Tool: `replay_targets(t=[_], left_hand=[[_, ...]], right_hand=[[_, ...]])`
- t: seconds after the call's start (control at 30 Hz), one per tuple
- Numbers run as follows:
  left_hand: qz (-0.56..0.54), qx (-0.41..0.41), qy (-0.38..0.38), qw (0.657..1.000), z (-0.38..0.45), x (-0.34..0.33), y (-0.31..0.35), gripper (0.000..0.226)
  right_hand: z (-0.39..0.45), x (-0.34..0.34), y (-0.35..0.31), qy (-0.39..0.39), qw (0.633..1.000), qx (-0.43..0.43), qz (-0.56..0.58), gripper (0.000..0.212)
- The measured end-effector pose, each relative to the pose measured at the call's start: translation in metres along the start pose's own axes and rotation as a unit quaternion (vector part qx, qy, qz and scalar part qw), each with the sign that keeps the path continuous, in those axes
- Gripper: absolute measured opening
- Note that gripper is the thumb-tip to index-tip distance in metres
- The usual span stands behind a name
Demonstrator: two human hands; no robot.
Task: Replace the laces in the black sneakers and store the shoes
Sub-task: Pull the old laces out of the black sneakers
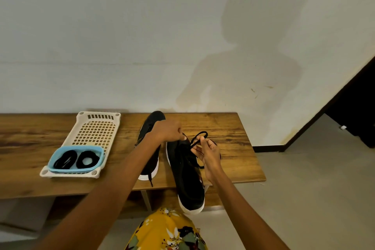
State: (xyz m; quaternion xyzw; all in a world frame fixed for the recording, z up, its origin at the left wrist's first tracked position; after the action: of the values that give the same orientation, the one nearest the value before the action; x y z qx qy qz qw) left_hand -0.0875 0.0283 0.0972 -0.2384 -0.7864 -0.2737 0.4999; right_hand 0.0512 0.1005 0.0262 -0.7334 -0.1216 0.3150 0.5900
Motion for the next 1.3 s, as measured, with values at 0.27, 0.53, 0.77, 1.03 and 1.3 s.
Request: replay_targets(t=[0.27, 0.53, 0.77, 1.03, 1.3], left_hand=[[-0.157, -0.010, -0.029, 0.987, 0.003, -0.073, -0.013, 0.036], [-0.255, -0.028, 0.112, 0.960, -0.008, -0.031, -0.002, 0.034], [-0.552, -0.011, 0.033, 0.833, -0.001, -0.015, 0.022, 0.032], [-0.469, 0.039, -0.033, 0.882, -0.001, -0.080, -0.013, 0.053], [-0.363, 0.004, 0.012, 0.932, 0.005, -0.087, -0.020, 0.006]], right_hand=[[0.010, -0.025, -0.027, -0.049, 0.998, 0.034, 0.000, 0.019], [-0.009, -0.004, 0.024, -0.244, 0.940, 0.018, -0.239, 0.031], [-0.007, -0.011, 0.030, -0.174, 0.922, 0.104, -0.329, 0.018], [0.014, -0.018, -0.004, -0.088, 0.965, 0.106, -0.222, 0.021], [0.056, -0.022, -0.090, 0.096, 0.986, 0.135, 0.007, 0.009]])
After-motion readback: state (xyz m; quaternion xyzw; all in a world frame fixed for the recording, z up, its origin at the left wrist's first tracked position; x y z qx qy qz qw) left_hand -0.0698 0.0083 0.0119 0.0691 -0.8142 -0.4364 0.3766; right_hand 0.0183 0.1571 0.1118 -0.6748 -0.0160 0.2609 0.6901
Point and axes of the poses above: each hand's wrist, its own z-axis towards the middle knuckle, its own x-axis out of the back of the hand, y = z × x, the point moved 4 cm from there along z, towards the middle knuckle, and after that the axes turned 13 degrees about x, right-handed, at the moved point
